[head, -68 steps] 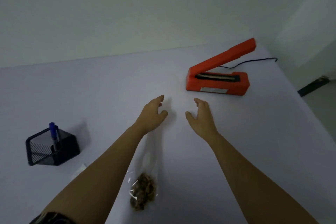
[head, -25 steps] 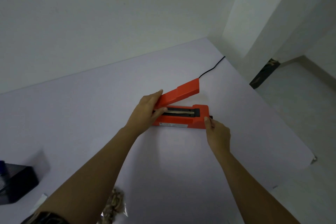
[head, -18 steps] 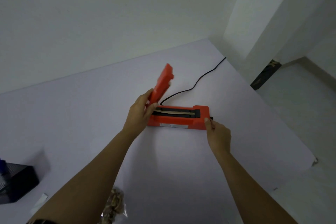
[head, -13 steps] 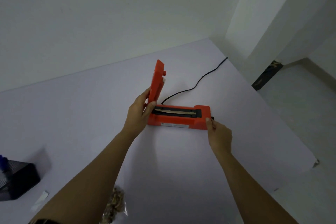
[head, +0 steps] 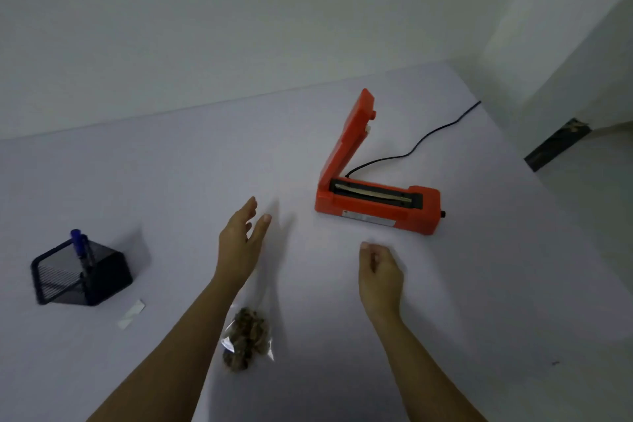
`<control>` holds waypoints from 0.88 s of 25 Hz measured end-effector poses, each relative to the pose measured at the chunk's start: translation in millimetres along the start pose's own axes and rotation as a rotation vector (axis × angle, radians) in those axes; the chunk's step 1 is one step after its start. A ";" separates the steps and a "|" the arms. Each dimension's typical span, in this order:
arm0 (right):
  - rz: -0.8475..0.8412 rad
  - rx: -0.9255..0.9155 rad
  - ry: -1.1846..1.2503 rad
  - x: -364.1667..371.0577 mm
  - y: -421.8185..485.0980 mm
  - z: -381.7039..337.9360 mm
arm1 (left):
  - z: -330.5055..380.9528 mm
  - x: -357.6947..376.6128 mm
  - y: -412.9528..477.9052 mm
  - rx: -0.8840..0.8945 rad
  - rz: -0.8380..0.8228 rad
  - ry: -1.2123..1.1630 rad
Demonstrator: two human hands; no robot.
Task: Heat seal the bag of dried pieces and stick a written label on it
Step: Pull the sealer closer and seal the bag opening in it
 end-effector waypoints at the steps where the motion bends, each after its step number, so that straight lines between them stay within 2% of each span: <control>1: -0.082 0.011 -0.031 17.1 -7.1 -0.9 | -17.0 -7.3 -9.9 -0.068 0.029 0.012; 5: -0.352 0.044 -0.149 69.0 -30.0 -10.3 | -66.5 -25.3 -40.8 -0.224 0.093 0.149; 7: -0.419 0.022 -0.177 83.7 -37.5 -16.7 | -77.1 -27.2 -47.6 -0.275 0.088 0.228; 12: -0.525 0.074 -0.181 114.6 -46.1 -22.9 | -79.9 -26.4 -57.9 -0.391 0.100 0.156; 15: -0.534 0.124 -0.134 117.4 -44.6 -23.3 | -80.9 -23.8 -57.6 -0.489 0.085 0.022; 17: -0.550 0.123 -0.124 116.1 -44.7 -23.0 | -82.7 -24.8 -57.8 -0.554 0.031 -0.210; 19: -0.577 0.129 -0.085 113.0 -47.7 -24.4 | -83.9 -27.5 -60.4 -0.530 -0.022 -0.392; 22: -0.635 0.232 0.146 104.1 -56.0 -24.7 | -77.1 -29.8 -65.0 -0.435 -0.089 -0.493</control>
Point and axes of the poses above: each hand's wrist, its own y-axis towards the middle knuckle, its own x-axis out of the palm, z = x × y, the point moved 1 cm from there along y, towards the middle knuckle, and after that the axes turned 7 degrees about y, right-handed, at the moved point
